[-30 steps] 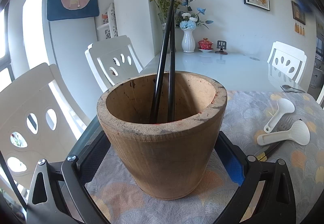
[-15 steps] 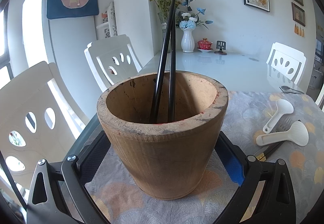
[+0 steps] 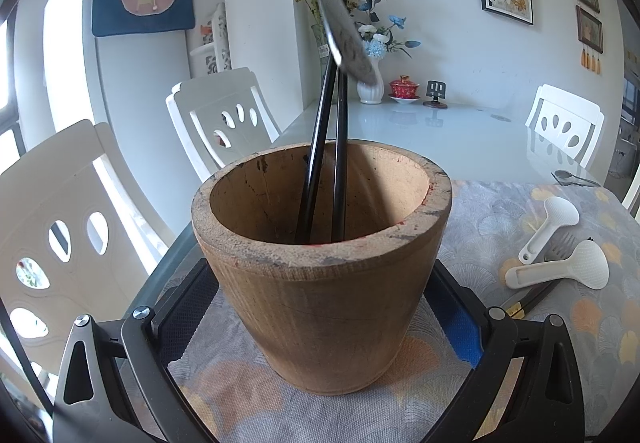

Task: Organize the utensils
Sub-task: 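Carry the metal spoon over the pot, lower it in, open the right tool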

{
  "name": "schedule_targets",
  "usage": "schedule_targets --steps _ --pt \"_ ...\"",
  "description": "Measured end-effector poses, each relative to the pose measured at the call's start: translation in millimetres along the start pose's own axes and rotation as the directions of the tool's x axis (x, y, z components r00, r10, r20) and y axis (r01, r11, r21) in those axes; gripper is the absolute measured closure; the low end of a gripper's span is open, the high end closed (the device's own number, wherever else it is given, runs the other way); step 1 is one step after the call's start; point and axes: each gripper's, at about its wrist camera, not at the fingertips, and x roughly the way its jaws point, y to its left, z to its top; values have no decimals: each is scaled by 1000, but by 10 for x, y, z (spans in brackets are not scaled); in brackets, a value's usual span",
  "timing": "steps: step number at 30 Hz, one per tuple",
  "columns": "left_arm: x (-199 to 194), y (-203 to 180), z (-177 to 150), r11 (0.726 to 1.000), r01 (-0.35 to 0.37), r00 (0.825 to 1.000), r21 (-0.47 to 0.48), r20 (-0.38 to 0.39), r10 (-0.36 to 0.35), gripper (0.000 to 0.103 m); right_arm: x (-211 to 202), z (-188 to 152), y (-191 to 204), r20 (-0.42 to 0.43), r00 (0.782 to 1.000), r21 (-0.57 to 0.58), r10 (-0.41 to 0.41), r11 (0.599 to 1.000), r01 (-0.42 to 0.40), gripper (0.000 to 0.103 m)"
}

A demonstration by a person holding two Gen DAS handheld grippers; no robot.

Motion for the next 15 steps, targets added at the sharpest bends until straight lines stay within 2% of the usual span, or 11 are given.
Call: schedule_targets --steps 12,13,15 --pt "2 -14 6 1000 -3 1000 3 0 3 2 98 -111 -59 -7 1000 13 4 1000 -4 98" --pt "3 -15 6 1000 -3 1000 3 0 3 2 106 -114 -66 -13 1000 12 2 1000 -2 96" --pt "9 -16 8 1000 -3 1000 0 -4 3 1 119 -116 -83 -42 999 22 -12 1000 13 79"
